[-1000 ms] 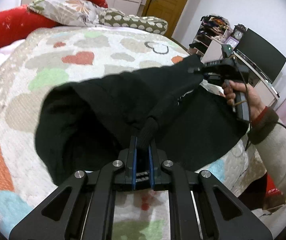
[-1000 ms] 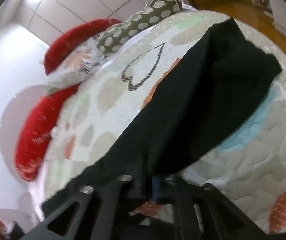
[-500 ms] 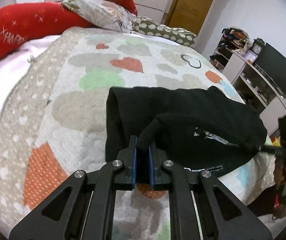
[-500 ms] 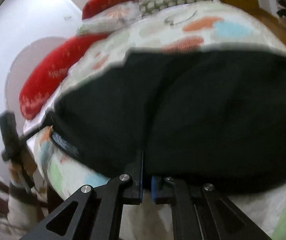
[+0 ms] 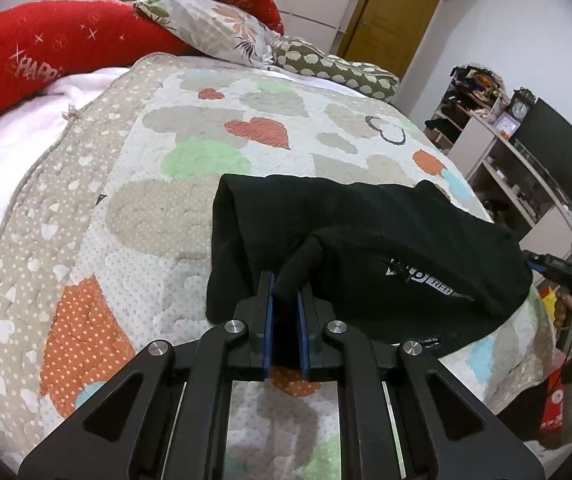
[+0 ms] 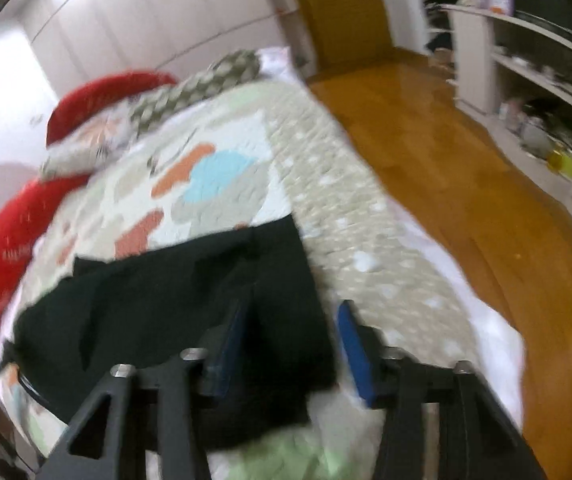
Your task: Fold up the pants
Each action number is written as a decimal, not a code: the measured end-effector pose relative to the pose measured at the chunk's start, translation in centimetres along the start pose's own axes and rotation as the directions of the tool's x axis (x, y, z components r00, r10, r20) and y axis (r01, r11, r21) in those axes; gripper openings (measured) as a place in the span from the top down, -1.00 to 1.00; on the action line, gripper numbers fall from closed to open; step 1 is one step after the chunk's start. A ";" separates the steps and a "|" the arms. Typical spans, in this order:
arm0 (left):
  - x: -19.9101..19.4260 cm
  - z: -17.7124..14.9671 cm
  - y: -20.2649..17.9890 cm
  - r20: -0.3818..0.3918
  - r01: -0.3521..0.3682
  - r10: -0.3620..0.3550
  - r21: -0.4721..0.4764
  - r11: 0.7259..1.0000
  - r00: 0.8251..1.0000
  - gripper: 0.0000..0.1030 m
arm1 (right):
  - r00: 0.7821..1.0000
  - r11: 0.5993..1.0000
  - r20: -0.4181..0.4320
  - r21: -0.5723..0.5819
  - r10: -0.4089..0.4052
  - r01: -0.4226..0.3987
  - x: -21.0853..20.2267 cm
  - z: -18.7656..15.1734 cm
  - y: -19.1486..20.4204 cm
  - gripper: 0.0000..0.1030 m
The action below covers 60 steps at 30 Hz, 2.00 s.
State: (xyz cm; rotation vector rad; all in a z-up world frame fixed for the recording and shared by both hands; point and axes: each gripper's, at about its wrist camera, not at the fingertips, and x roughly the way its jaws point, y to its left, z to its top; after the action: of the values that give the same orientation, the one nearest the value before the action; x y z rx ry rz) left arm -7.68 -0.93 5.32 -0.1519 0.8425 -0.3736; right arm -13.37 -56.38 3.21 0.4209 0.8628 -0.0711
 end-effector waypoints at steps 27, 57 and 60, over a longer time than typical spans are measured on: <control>-2.1 2.4 -3.2 0.062 -0.066 0.062 0.061 0.996 0.996 0.35 | 0.963 0.907 -0.014 -0.334 0.268 -0.257 2.1 1.6 18.1 0.10; 4.8 1.7 -2.1 -0.018 -0.224 0.224 0.023 0.974 0.974 0.35 | 0.965 0.874 -0.128 -0.409 0.228 -0.261 13.6 7.1 24.2 0.96; 4.2 2.0 -2.4 -0.012 -0.240 0.241 0.021 0.970 0.971 0.35 | 0.967 0.879 -0.095 -0.404 0.236 -0.254 11.0 7.3 23.6 0.92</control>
State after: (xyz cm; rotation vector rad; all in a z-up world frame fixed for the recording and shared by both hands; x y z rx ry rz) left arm -4.28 -4.81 4.31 -0.0279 0.8603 -0.1551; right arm 4.44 -36.41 6.95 0.1282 0.8340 0.3539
